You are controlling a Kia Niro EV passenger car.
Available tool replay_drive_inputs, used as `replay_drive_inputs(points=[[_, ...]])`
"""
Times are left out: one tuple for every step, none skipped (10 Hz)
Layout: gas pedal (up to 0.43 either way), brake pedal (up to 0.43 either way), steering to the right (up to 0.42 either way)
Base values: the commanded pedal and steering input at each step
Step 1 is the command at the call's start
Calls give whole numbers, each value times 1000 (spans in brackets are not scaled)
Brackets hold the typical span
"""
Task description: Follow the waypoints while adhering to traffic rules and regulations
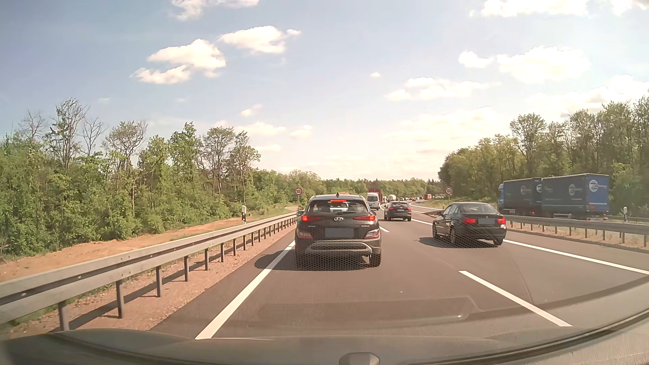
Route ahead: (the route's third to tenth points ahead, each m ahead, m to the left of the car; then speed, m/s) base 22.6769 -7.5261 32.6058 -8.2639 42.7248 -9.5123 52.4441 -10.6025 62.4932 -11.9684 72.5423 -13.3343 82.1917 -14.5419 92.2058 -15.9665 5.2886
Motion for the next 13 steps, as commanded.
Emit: replay_drive_inputs(points=[[0,152,1],[0,177,1],[0,189,1],[0,195,1],[0,207,1],[0,213,1],[0,213,1],[0,220,1],[0,207,1],[0,189,1],[0,165,1],[0,134,1],[0,134,1]])
